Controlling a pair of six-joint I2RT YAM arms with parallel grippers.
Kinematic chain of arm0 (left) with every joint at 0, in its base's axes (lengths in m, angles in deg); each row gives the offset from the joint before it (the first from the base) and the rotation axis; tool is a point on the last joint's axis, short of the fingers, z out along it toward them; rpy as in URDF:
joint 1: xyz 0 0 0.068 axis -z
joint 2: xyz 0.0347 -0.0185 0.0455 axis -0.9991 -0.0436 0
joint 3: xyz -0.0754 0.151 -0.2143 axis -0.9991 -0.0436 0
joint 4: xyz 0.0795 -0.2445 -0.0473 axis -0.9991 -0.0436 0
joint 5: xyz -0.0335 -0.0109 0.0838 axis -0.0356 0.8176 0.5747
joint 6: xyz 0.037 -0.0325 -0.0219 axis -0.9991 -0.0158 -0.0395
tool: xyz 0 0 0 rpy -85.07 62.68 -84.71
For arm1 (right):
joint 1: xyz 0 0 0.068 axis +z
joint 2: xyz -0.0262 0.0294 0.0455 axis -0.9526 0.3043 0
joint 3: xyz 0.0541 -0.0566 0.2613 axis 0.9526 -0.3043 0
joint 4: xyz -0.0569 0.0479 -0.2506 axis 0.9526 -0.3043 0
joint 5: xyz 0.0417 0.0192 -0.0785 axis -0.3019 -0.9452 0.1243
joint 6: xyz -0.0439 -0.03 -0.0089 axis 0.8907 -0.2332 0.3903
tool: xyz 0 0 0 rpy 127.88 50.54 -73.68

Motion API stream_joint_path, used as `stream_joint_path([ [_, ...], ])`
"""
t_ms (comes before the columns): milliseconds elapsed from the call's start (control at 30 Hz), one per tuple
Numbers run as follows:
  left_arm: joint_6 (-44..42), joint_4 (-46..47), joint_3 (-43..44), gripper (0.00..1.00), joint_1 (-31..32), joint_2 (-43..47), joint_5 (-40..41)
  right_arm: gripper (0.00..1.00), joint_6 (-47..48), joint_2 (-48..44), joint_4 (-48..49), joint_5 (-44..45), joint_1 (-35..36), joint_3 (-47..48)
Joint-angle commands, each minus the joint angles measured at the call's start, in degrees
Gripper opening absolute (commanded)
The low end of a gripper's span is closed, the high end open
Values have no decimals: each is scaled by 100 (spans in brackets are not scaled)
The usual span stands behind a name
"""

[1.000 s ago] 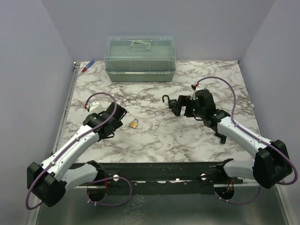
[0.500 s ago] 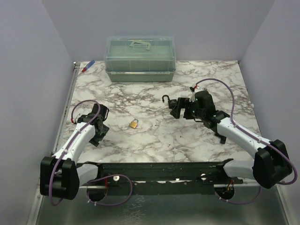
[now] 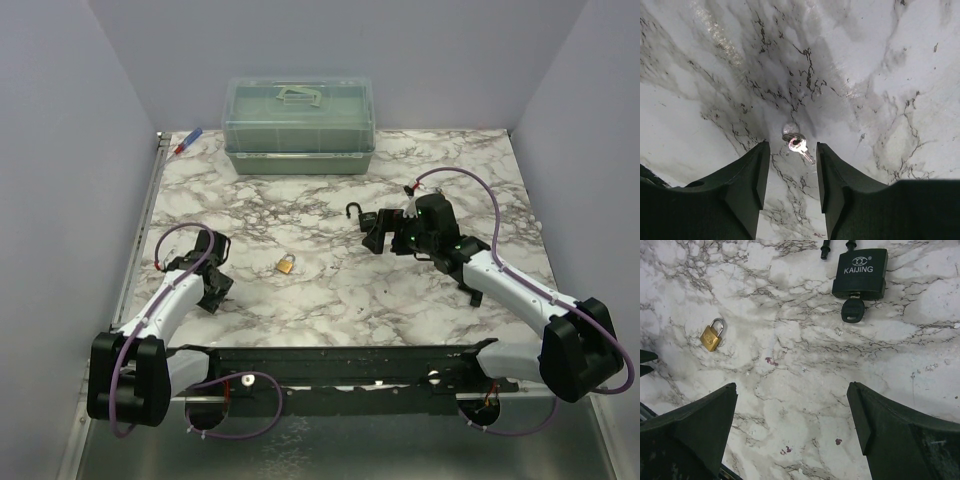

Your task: Unlock with the key

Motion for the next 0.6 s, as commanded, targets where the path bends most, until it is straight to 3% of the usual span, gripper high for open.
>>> stream_joint_path([
  [0, -83, 387, -143, 46, -48, 41, 42, 99, 55, -21, -33, -171, -24, -43],
  [267, -177, 543, -270, 39, -51, 162, 247, 99, 55, -17, -81, -177, -27, -24],
  [567, -172, 532, -271, 41, -52, 44, 349, 99, 56, 10, -104, -186, -20, 8],
])
